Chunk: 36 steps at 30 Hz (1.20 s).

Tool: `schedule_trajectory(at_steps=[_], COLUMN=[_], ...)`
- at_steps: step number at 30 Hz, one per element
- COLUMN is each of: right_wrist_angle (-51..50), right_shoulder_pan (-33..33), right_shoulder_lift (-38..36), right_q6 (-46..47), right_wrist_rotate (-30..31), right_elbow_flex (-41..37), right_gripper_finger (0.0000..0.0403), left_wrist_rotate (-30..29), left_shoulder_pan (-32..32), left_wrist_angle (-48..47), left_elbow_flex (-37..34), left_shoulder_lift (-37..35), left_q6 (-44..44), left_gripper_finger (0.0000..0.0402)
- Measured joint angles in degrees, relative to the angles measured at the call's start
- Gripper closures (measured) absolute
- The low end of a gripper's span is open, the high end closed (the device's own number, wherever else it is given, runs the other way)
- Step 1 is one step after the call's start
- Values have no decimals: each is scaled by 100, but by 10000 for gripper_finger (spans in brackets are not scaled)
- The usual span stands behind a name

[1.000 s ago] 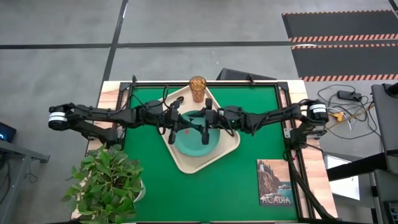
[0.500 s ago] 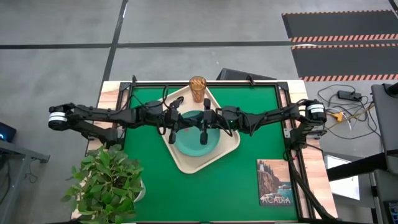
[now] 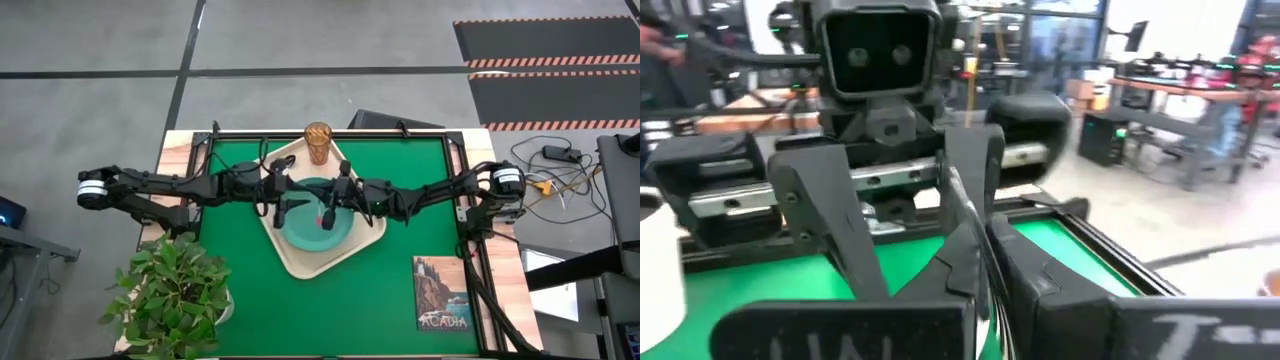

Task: Pick and place plate/cup/fork/spoon on tray
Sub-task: Put the orange fork on the white tray under the black spoon

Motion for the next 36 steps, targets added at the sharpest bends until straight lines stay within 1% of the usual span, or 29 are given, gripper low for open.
schedule_trajectory(at_steps=[3, 6, 9, 14, 18, 22, 25, 28, 32, 36], right_wrist_angle=[315, 634, 1079, 2121, 2467, 2501, 2646, 2725, 2746, 2756], right_shoulder_pan=[22, 31, 45, 83, 81, 83, 83, 81, 81, 81], right_shoulder_lift=[0, -2, -2, -4, -7, -7, -7, -7, -7, -7], right_q6=[3, 0, -4, -350, -405, -408, -410, -459, -506, -394], right_wrist_rotate=[213, 224, 314, 930, 996, 1252, 1412, 1528, 1571, 1735], right_elbow_flex=[-113, -204, -341, -654, -770, -771, -771, -771, -771, -771], right_gripper_finger=[395, 395, 395, 395, 395, 395, 395, 395, 395, 395], left_wrist_rotate=[-356, -465, -465, -448, -402, -411, -643, -872, -1028, -1457], left_shoulder_pan=[0, 4, -7, -125, -172, -184, -192, -192, -195, -197], left_wrist_angle=[33, 131, 246, 431, 1161, 1826, 2474, 2838, 3010, 3004], left_elbow_flex=[-7, -8, -9, -14, -20, 37, 126, 146, 148, 155], left_shoulder_lift=[5, 26, 26, 79, 336, 882, 1338, 1601, 1690, 1773], left_q6=[77, 96, 103, 106, 69, 59, 57, 82, 193, 210], left_gripper_finger=[242, 225, 222, 221, 221, 221, 221, 221, 232, 275])
